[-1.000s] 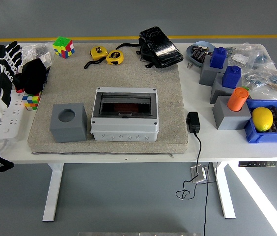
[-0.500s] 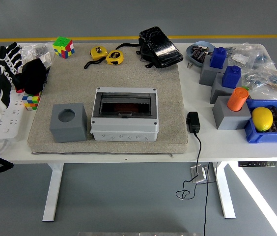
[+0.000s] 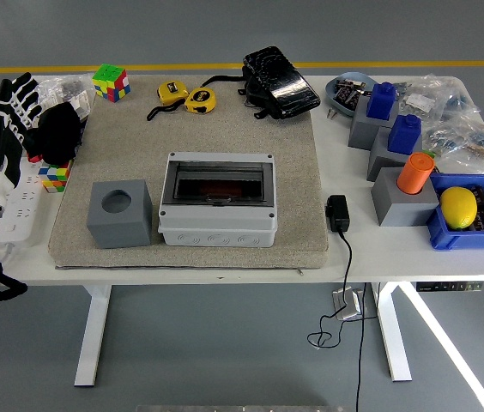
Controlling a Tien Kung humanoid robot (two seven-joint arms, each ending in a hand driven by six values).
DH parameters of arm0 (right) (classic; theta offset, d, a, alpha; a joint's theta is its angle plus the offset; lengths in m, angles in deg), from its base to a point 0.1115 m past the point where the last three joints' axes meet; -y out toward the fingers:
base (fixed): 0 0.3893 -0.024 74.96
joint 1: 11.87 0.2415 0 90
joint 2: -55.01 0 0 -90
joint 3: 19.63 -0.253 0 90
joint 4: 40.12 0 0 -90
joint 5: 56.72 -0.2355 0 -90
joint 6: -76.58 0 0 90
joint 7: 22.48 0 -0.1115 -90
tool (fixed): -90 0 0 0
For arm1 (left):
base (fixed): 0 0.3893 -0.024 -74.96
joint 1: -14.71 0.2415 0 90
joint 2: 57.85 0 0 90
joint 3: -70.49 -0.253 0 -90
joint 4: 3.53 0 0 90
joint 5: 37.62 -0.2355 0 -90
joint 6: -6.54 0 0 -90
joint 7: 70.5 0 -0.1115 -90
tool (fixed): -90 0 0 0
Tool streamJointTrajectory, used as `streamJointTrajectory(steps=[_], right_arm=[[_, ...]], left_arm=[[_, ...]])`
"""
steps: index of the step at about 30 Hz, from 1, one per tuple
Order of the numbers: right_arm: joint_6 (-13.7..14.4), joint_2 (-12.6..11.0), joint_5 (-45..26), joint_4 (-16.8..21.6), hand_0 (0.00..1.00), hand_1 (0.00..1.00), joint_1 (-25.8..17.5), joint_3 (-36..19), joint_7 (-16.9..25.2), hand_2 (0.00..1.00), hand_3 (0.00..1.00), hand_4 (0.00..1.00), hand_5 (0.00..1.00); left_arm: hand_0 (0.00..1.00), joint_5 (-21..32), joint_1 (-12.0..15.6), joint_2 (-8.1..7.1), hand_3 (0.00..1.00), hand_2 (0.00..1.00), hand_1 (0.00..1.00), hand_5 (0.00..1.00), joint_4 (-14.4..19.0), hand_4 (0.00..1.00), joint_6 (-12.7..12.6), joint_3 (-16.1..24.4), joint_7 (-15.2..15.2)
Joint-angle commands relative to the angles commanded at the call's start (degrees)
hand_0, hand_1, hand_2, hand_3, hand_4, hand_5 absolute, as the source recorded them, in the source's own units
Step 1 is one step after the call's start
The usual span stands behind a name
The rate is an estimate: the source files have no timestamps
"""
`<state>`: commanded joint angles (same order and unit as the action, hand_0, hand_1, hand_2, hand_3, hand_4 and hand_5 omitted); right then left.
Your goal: Fetch the battery,place it into the box,close the lid of the box
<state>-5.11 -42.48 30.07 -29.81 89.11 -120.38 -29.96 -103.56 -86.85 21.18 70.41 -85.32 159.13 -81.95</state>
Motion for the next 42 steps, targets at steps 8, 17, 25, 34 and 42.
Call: streamJointTrajectory(steps=[8,17,25,34,42], right_arm=[[0.05,0.08,-0.15,0.0,0.848,0.821,0.09,0.18,0.01,0.782,0.81,0.998,0.998],[0.11,0.0,-0.27,0.0,0.848,0.821,0.24,0.21,-0.02,0.782,0.81,0.998,0.998],[0.12,0.12,-0.25,0.0,0.848,0.821,0.21,0.14,-0.04,0.782,0.81,0.998,0.998],[0.15,0.1,-0.32,0.0,0.848,0.821,0.32,0.15,-0.04,0.782,0.81,0.998,0.998],[0.11,0.28,-0.37,0.0,0.848,0.821,0.33,0.1,-0.01,0.782,0.81,0.998,0.998]], left_arm=[[0.908,0.07,-0.02,0.03,0.907,0.92,0.943,0.998,0.09,0.998,-0.23,-0.17,0.01],[0.904,0.38,-0.19,0.06,0.904,0.918,0.94,0.998,0.16,0.998,-0.53,-0.17,-0.2],[0.903,0.68,-0.1,0.07,0.904,0.918,0.94,0.998,0.17,0.998,-0.63,-0.27,-0.2],[0.903,0.74,-0.2,0.08,0.901,0.917,0.939,0.998,0.28,0.998,-0.82,-0.55,-0.11],[0.901,0.73,-0.18,0.11,0.9,0.915,0.936,0.998,0.38,0.998,-0.97,-0.43,-0.06]])
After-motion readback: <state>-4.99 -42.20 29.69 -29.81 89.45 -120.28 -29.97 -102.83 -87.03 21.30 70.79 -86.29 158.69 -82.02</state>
